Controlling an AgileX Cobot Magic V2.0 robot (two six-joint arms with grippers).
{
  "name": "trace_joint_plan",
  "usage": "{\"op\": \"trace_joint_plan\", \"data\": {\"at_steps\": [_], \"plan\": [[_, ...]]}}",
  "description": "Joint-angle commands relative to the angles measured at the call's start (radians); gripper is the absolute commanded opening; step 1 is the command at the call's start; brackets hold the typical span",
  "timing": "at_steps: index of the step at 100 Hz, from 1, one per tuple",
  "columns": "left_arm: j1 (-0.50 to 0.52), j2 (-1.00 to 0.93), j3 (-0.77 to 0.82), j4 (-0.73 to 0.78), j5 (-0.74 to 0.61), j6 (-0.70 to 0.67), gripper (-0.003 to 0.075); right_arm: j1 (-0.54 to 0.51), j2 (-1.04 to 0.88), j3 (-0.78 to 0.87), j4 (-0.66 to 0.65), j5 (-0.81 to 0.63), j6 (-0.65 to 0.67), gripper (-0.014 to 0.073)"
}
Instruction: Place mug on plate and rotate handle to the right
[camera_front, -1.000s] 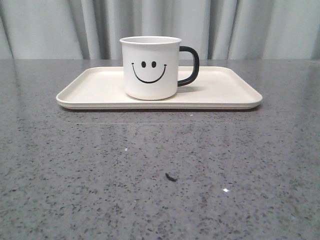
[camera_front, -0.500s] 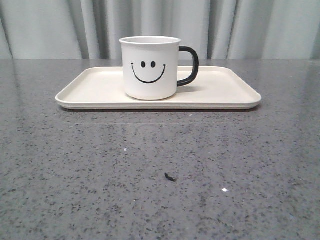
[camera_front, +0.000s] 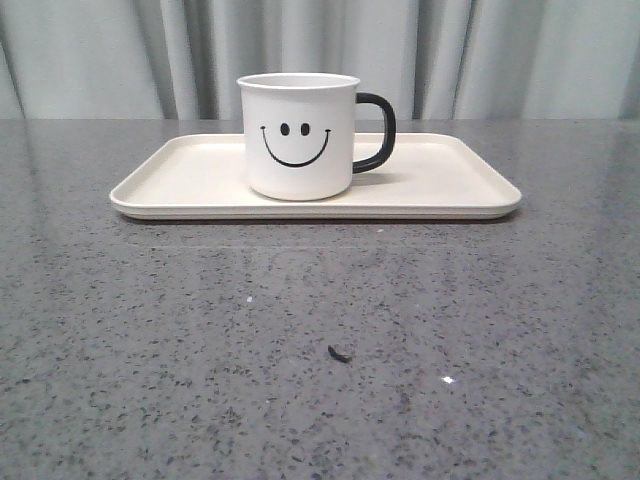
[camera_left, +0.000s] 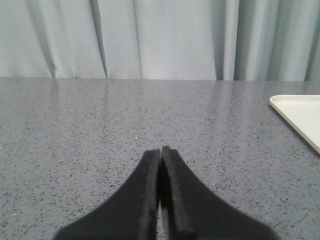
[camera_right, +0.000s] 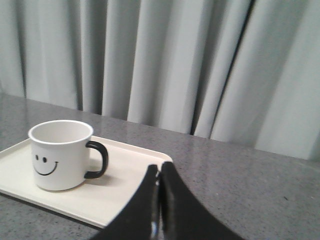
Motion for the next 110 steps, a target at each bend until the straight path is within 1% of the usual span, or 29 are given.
{"op": "trace_joint_plan", "data": {"at_steps": [1, 9, 24, 45, 58, 69, 110], "plan": [[0.002, -0.033, 0.004, -0.008, -0.073, 0.0, -0.0019, -0.065, -0.045, 0.039, -0.099, -0.139, 0.116, -0.0063], [0.002, -0.033, 0.004, -0.008, -0.073, 0.0, -0.0019, -0.128, -0.092, 0.094, -0.122, -0.142, 0.133, -0.0063], [0.002, -0.033, 0.004, -0.008, -0.073, 0.0, -0.0019, -0.232, -0.167, 0.171, -0.122, -0.14, 0.136, -0.0063], [0.002, -0.033, 0.004, -0.008, -0.073, 0.0, -0.0019, -0.316, -0.253, 0.255, -0.109, -0.115, 0.143, -0.0063], [0.002, -0.033, 0.004, -0.008, -0.073, 0.0, -0.0019, -0.333, -0.301, 0.309, -0.082, -0.079, 0.145, -0.0063], [0.002, -0.033, 0.004, -0.008, -0.073, 0.0, -0.0019, -0.333, -0.3, 0.308, -0.079, -0.02, 0.145, -0.0063], [0.002, -0.033, 0.004, -0.008, -0.073, 0.0, -0.0019, -0.333, -0.3, 0.308, -0.08, -0.012, 0.145, -0.0063]]}}
